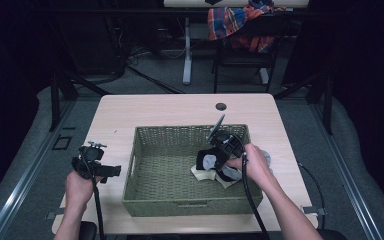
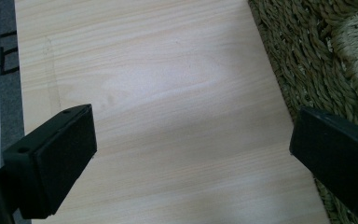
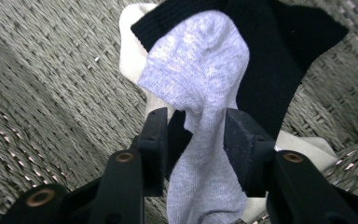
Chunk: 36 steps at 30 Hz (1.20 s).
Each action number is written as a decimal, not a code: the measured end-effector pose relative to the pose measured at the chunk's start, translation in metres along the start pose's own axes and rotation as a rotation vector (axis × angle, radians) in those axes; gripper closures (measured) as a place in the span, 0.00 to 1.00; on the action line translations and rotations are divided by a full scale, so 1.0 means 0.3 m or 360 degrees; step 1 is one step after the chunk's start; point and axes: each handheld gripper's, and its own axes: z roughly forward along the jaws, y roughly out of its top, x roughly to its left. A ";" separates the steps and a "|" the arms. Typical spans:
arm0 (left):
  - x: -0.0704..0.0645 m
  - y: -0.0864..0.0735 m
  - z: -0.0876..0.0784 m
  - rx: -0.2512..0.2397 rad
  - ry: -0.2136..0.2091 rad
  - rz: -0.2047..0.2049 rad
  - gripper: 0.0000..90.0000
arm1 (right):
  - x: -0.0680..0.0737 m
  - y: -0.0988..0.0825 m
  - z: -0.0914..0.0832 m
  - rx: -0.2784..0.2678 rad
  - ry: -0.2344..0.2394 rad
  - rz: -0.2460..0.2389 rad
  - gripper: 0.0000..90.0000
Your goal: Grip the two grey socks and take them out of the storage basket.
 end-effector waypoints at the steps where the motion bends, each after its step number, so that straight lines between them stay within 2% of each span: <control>1: 0.000 0.000 0.000 0.0000 0.0001 0.0000 0.01 | 0.000 0.001 0.006 0.0006 0.0000 -0.0004 0.74; 2: 0.000 0.000 0.000 0.0000 0.0001 0.0001 0.01 | -0.002 0.003 0.012 0.0021 -0.0009 -0.0026 0.76; 3: 0.000 0.000 0.000 -0.0001 0.0002 0.0001 0.01 | 0.002 0.003 0.016 0.0024 -0.0009 0.0005 0.79; 5: 0.000 0.000 0.000 0.0001 0.0002 0.0002 0.01 | -0.005 0.004 0.023 0.0040 -0.0001 -0.0026 0.88; 6: 0.000 0.000 0.000 0.0001 0.0001 0.0001 0.01 | -0.004 0.005 0.022 0.0076 0.0001 -0.0016 0.90; 9: -0.001 0.000 0.000 0.0003 -0.0001 0.0004 0.01 | -0.007 0.002 0.015 0.0065 0.0013 -0.0014 0.93; 12: -0.003 0.000 0.000 -0.0001 0.0005 0.0005 0.01 | -0.009 -0.004 -0.007 0.0032 0.0005 -0.0015 0.94; 15: -0.002 0.000 0.000 0.0001 0.0006 0.0004 0.01 | -0.006 -0.015 -0.066 -0.0056 0.0011 -0.0003 0.95; 17: -0.003 0.000 0.001 0.0002 0.0008 0.0005 0.01 | -0.006 -0.018 -0.084 -0.0065 0.0008 -0.0007 0.95; 22: -0.005 0.000 0.002 0.0008 0.0008 0.0013 0.01 | -0.005 -0.040 -0.166 -0.0178 -0.0016 -0.0017 0.95; 26: -0.005 0.000 0.002 0.0007 0.0014 0.0013 0.01 | -0.007 -0.048 -0.195 -0.0199 -0.0018 -0.0021 0.95; 28: -0.005 0.000 0.002 0.0006 0.0015 0.0013 0.01 | -0.004 -0.056 -0.222 -0.0246 -0.0022 -0.0020 0.95; 32: -0.006 0.000 0.003 0.0011 0.0017 0.0017 0.01 | 0.000 -0.062 -0.248 -0.0268 -0.0038 -0.0026 0.95; 36: -0.007 0.000 0.004 0.0019 0.0021 0.0026 0.01 | 0.013 -0.070 -0.281 -0.0329 -0.0044 -0.0017 0.95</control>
